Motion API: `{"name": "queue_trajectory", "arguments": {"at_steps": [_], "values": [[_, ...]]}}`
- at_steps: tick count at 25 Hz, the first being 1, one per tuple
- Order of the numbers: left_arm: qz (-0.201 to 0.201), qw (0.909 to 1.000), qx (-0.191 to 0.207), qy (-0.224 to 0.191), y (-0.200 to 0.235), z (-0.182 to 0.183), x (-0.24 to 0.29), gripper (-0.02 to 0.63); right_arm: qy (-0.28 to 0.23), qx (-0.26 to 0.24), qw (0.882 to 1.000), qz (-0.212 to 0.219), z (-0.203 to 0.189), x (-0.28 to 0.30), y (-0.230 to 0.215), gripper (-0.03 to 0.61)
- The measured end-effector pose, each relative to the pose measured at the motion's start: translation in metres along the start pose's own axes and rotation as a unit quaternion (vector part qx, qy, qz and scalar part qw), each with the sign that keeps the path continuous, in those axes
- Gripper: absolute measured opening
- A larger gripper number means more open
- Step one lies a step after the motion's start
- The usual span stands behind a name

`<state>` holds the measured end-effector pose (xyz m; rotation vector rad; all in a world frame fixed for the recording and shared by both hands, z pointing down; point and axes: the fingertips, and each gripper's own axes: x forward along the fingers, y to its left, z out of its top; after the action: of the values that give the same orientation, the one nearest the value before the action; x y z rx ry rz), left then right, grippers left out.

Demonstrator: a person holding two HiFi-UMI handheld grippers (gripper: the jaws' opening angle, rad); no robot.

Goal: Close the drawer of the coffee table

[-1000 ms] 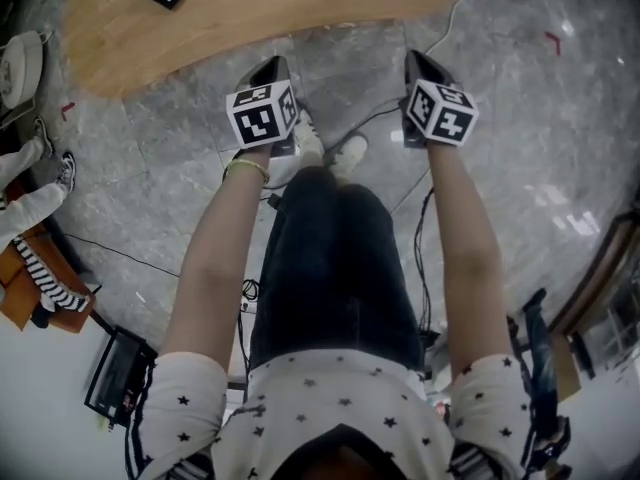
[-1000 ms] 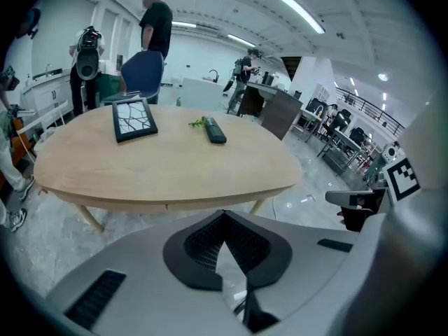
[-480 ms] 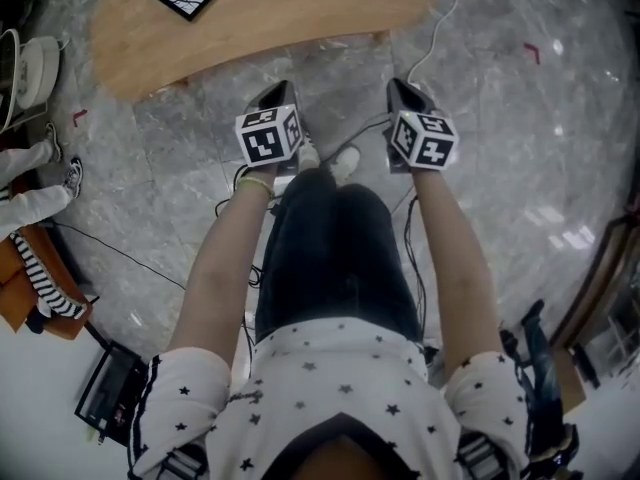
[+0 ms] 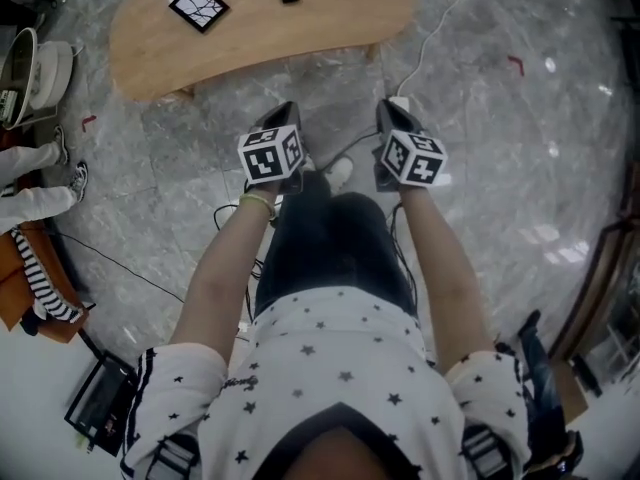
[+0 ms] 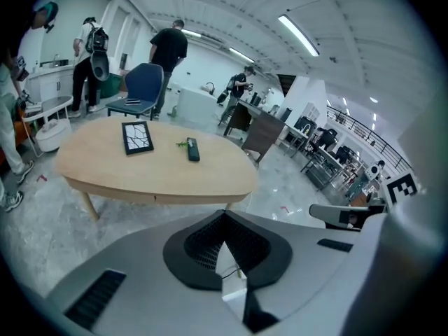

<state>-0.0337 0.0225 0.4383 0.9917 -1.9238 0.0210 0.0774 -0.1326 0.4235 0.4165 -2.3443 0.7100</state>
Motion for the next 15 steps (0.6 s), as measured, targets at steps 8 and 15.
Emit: {"name": "queue_trajectory", "arguments": {"at_steps": [8, 15], "values": [[-0.011, 0.9998, -0.016, -0.005, -0.026, -0.005, -0.042, 0.008, -0.015, 0.011, 1.0, 0.024, 0.003, -0.049, 0.025, 0.009], [-0.021, 0.9988, -0.042, -0.013, -0.046, -0.004, -0.07, 0.008, -0.018, -0.004, 0.999, 0.037, 0.014, -0.081, 0.04, 0.009]]}}
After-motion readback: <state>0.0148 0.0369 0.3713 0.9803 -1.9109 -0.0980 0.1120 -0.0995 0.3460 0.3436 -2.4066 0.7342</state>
